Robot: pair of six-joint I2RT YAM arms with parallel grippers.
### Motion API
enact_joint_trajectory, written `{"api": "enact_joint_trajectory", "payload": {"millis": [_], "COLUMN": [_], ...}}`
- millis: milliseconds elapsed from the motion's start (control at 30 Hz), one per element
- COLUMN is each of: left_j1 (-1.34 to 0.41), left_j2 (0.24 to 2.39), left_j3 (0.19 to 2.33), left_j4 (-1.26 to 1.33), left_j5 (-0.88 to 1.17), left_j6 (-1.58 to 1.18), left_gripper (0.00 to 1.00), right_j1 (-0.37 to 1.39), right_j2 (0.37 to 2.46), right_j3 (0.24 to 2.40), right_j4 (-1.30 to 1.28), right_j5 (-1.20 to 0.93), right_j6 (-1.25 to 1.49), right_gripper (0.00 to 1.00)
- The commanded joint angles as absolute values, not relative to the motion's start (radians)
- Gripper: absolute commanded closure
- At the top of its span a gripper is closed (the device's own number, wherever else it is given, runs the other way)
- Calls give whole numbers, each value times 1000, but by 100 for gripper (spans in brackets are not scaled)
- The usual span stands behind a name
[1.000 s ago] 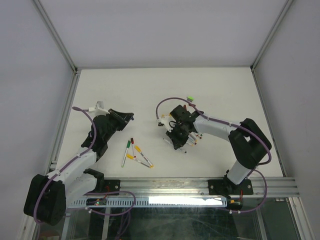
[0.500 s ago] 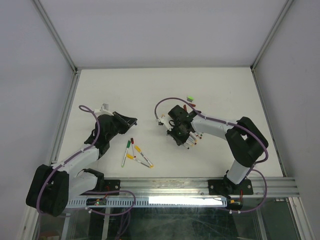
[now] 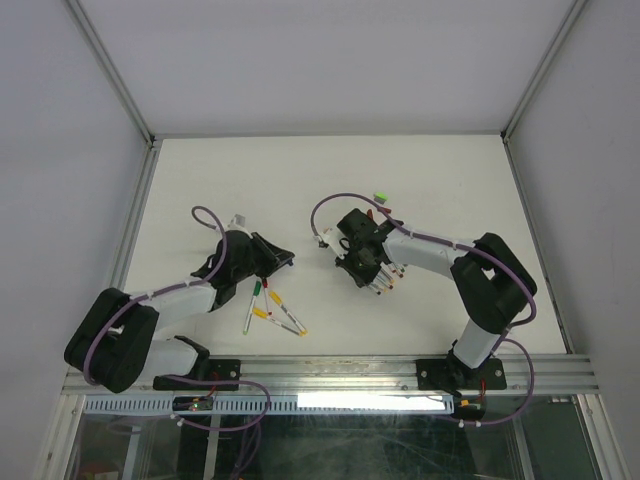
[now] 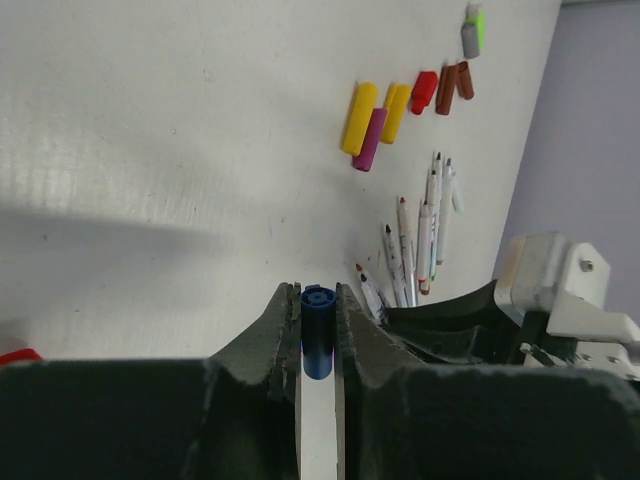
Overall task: Open the pen caps
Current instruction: Place the pen at the center of the board.
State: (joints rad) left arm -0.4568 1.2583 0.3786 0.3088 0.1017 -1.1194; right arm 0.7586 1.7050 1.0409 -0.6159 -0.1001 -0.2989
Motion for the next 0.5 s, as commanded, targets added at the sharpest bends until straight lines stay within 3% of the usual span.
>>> {"api": "enact_joint_trajectory", "payload": {"millis": [0,333,467], "left_j1": [-514,-552,-553], "left_j2": [1352,1578,1629], "left_j3": [479,657,696], "left_j4": [311,175,159], "left_j5": [44,15,14], "left_j6": [-1138,-1120,-1107], "left_gripper": [100,100,96], "right_j1": [755,758,758], "right_j2": [1704,1721,1724], "right_j3": [1083,1088,1089], "right_j4": [-612,-617,-617], "right_j5": [-104,-77,-76], "right_j6": [-318,-322,-319], "right_gripper": [90,79,75]}}
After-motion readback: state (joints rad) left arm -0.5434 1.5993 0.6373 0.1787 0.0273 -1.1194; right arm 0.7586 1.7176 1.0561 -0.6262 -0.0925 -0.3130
